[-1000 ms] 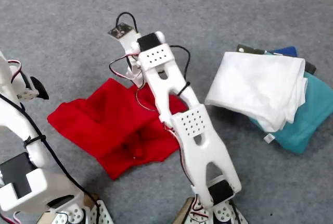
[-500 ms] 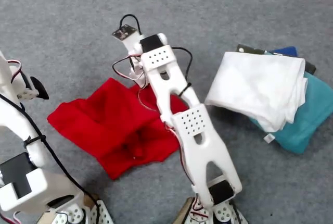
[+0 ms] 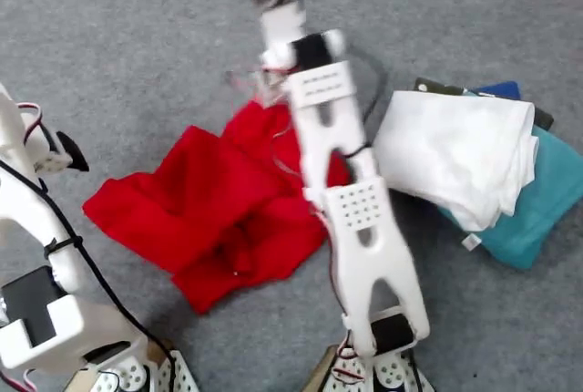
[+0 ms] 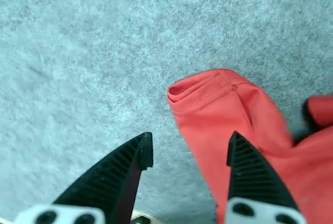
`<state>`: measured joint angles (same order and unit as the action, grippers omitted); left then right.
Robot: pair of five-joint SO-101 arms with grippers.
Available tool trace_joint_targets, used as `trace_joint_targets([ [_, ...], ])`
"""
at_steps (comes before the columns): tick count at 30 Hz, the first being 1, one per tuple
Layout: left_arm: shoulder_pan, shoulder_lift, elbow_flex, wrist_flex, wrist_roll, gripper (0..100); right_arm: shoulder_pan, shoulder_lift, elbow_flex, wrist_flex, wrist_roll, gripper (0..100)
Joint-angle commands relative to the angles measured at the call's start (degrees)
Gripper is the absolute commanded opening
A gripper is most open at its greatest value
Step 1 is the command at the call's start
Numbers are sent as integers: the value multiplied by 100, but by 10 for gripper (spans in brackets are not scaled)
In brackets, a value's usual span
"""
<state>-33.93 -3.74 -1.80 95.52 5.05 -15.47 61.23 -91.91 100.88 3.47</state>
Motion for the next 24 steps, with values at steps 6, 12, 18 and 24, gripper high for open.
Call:
trace_joint_targets([
  [6,945,9,-831,-536,1512,247,967,-3512,330,35,-79,13],
  [12,2290,1029,-1288,-1530,2048,250,1292,-4031,1323,35,360,13],
  [18,3407,2699,-2431,-1591,1486,250,1776,-3530,2527,-176,1055,13],
  [24,3714,4440,-3741,-1073,1073,245,2119,-3037,2826,18,2286,13],
])
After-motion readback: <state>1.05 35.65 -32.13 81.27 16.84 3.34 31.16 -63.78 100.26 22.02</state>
